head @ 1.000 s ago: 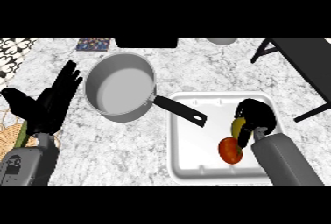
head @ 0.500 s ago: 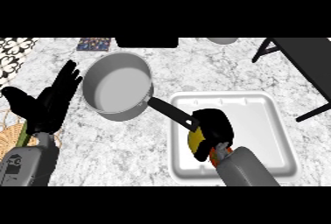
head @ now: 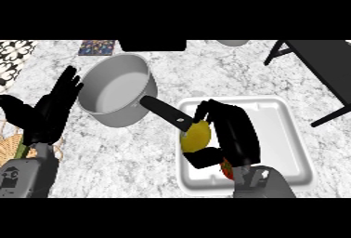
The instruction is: Pick the lemon from the tray and place it in the tiered shelf
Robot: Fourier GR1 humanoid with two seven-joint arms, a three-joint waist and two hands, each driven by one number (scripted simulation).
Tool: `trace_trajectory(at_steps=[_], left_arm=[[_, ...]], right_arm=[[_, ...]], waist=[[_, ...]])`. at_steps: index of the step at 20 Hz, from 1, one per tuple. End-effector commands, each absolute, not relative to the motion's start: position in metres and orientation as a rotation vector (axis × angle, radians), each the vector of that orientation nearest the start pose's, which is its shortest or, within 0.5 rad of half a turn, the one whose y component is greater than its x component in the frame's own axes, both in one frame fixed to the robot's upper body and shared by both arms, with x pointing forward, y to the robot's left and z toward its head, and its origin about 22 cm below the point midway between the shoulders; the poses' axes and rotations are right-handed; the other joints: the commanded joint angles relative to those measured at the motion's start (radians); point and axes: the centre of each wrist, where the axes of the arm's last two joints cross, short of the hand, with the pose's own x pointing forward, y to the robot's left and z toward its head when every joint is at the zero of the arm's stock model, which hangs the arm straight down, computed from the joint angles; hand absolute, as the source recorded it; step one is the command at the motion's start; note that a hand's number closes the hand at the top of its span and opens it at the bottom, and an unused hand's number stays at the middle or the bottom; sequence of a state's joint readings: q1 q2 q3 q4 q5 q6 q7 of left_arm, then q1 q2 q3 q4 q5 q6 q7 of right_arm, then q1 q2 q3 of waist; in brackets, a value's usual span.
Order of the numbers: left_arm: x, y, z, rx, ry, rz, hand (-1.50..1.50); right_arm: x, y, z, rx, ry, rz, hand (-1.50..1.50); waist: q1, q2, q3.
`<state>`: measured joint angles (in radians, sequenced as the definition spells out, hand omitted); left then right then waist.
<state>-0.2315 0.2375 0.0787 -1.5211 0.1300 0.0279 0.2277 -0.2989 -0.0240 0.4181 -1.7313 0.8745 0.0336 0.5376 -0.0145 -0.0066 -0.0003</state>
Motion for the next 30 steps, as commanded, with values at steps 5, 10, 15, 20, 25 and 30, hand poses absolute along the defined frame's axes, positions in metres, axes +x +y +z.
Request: trace_trajectory(at_steps=[5,10,15,20,25,30], left_arm=[[0.308,0.273,0.073,0.087,-1.530,-0.043,0.00],[0.298,0.269,0.059,0.082,-1.526,-0.052,0.00],[0.305,0.279,0.066,0.076,-1.535,-0.055,0.00],[0.300,0.269,0.057,0.102,-1.519,-0.045,0.00],[0.290,0.261,0.067,0.089,-1.538,-0.045,0.00],[0.312,0.287,0.068,0.090,-1.523,-0.034,0.00]], right_arm=[[0.245,-0.144,0.201,-0.753,-1.710,0.526,1.50],[0.254,-0.183,0.246,-0.921,-1.671,0.454,1.50],[0.270,-0.216,0.267,-0.979,-1.607,0.433,1.50],[0.279,-0.267,0.283,-1.061,-1.535,0.359,1.50],[0.295,-0.330,0.272,-1.049,-1.495,0.286,1.50],[0.296,-0.372,0.252,-1.063,-1.514,0.198,1.50]], waist=[[0.003,0.004,0.000],[0.010,0.006,0.000],[0.014,0.007,0.000],[0.012,0.008,0.000],[0.019,0.007,0.001],[0.012,0.009,0.001]])
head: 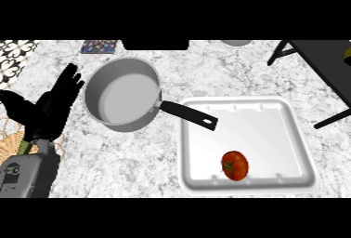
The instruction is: Pick the lemon from the tray and place it in the tiered shelf
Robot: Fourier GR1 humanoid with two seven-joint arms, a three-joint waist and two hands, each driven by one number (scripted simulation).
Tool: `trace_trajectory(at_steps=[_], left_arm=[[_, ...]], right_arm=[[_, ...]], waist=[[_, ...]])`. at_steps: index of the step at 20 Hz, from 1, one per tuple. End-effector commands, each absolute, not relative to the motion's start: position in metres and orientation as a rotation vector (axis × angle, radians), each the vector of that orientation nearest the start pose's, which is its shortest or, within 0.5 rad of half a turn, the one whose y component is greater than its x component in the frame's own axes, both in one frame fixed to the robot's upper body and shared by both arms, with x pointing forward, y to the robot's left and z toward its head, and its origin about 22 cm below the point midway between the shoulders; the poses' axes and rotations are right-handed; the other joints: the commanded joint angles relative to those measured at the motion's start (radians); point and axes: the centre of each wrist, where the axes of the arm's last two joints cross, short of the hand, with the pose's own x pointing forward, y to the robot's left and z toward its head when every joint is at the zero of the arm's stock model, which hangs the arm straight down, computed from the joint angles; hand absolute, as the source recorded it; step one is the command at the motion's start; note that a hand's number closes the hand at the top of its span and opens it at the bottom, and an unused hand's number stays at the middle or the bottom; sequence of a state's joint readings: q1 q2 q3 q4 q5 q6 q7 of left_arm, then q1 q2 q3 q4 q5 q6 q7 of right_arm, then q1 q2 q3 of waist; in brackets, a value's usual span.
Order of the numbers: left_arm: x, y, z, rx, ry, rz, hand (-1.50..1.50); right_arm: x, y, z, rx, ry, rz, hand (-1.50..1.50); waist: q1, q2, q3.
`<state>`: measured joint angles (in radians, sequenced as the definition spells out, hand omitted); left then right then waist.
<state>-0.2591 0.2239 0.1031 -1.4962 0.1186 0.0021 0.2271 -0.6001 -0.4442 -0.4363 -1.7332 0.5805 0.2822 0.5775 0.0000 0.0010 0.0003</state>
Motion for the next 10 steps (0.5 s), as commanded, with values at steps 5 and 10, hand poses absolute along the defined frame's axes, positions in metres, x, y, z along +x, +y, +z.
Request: trace_trajectory(at_steps=[5,10], left_arm=[[0.306,0.265,0.057,0.084,-1.522,-0.056,0.00],[0.311,0.270,0.063,0.097,-1.526,-0.053,0.00]], right_arm=[[0.295,-0.424,0.240,-1.064,-1.505,0.163,1.50],[0.310,-0.454,0.229,-1.079,-1.517,0.146,1.50]], waist=[[-0.002,0.001,0.000],[0.005,0.004,0.000]])
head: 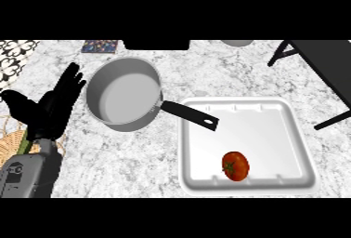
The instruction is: Pick the lemon from the tray and place it in the tiered shelf
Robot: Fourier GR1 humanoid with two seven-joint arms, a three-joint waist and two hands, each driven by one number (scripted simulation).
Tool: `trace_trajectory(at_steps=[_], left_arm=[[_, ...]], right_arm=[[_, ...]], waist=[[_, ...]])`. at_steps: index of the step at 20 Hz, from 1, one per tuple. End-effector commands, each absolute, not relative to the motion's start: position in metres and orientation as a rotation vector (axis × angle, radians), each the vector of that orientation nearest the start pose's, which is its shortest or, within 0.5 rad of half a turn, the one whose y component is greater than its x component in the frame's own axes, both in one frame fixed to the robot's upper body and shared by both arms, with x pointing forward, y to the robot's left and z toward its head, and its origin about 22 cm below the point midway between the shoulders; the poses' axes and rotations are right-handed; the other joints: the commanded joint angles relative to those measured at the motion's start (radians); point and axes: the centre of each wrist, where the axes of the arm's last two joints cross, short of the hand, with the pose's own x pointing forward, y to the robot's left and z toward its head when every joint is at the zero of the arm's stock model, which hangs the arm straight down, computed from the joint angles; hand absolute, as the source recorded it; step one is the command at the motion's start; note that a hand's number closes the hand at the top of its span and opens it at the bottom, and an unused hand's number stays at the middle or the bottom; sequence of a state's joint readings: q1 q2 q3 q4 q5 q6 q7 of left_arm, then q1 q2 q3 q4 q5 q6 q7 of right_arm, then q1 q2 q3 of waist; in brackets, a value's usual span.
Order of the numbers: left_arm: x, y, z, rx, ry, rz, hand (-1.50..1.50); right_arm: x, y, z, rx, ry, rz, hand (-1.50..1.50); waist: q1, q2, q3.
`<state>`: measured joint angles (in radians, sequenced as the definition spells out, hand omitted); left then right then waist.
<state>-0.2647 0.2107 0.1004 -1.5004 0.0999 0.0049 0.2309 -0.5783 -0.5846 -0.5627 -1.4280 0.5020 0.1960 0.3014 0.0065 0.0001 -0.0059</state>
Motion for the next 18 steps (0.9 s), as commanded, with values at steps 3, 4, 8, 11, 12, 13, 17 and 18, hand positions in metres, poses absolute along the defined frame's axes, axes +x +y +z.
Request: trace_trajectory(at_steps=[3,4,8,11,12,13,17,18], left_arm=[[0.309,0.260,0.075,0.080,-1.527,-0.073,0.00],[0.296,0.282,0.077,0.093,-1.504,-0.059,0.00],[0.299,0.267,0.075,0.069,-1.532,-0.067,0.00],[0.308,0.276,0.073,0.062,-1.542,-0.069,0.00],[0.308,0.272,0.058,0.087,-1.512,-0.054,0.00],[0.310,0.278,0.059,0.075,-1.520,-0.039,0.00],[0.310,0.272,0.071,0.058,-1.537,-0.062,0.00],[0.313,0.279,0.071,0.070,-1.532,-0.050,0.00]], right_arm=[[0.312,-0.446,0.213,-1.069,-1.497,0.176,1.50],[0.291,-0.462,0.214,-1.052,-1.502,0.178,1.50],[0.302,-0.480,0.203,-1.059,-1.510,0.174,1.50],[0.317,-0.472,0.209,-1.068,-1.491,0.169,1.50],[0.304,-0.484,0.196,-1.063,-1.514,0.140,1.50],[0.313,-0.487,0.221,-1.076,-1.512,0.166,1.50],[0.310,-0.502,0.206,-1.203,-1.404,-0.002,-1.50],[0.313,-0.497,0.193,-1.197,-1.445,-0.011,-1.50]], waist=[[-0.005,0.002,0.006],[-0.007,-0.001,0.006],[0.001,0.002,0.007],[0.004,0.005,0.006],[-0.006,0.005,0.007],[0.003,0.007,0.006],[0.016,0.011,0.008],[0.009,0.009,0.007]])
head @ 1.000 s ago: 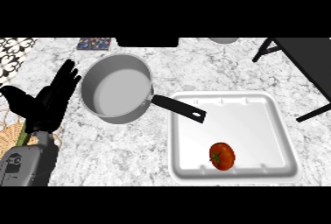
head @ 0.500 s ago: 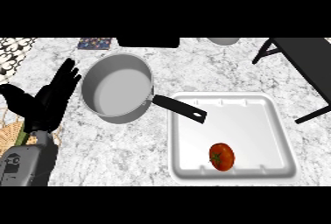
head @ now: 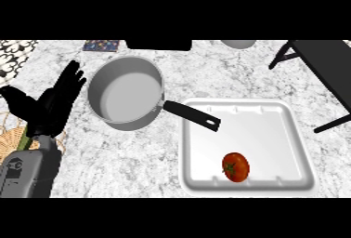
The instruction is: Pick the lemon from the tray and place it in the tiered shelf
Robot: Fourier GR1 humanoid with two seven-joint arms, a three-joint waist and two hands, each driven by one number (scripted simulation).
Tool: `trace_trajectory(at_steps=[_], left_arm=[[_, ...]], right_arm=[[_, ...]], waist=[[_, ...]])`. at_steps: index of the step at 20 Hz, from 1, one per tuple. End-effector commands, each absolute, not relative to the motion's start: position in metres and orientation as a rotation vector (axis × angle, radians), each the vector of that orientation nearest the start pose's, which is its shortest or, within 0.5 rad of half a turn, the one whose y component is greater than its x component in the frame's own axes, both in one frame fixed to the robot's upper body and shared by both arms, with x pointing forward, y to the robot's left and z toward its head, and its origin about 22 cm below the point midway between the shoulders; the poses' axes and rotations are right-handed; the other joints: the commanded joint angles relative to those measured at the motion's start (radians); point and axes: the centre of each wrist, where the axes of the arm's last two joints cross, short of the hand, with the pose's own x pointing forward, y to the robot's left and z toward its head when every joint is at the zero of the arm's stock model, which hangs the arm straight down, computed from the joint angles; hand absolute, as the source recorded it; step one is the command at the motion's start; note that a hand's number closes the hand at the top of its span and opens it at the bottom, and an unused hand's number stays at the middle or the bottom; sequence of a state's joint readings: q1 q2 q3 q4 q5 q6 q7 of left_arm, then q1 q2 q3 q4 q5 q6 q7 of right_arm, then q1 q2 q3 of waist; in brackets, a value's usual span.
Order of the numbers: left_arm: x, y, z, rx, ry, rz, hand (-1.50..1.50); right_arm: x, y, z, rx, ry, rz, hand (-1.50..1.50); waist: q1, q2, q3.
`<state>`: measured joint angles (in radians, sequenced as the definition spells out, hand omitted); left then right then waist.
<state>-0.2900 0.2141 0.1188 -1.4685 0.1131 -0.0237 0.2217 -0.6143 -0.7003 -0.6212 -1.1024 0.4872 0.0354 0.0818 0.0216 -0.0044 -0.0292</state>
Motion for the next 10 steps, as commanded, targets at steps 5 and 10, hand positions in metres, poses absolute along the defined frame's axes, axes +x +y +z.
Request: trace_trajectory(at_steps=[5,10], left_arm=[[0.312,0.261,0.074,0.052,-1.548,-0.072,0.00],[0.302,0.273,0.056,0.069,-1.553,-0.064,0.00]], right_arm=[[0.310,-0.519,0.193,-1.210,-1.571,-0.135,-1.50],[0.310,-0.539,0.216,-1.182,-1.638,-0.192,-1.50]], waist=[[0.002,0.016,0.032],[0.002,0.013,0.030]])
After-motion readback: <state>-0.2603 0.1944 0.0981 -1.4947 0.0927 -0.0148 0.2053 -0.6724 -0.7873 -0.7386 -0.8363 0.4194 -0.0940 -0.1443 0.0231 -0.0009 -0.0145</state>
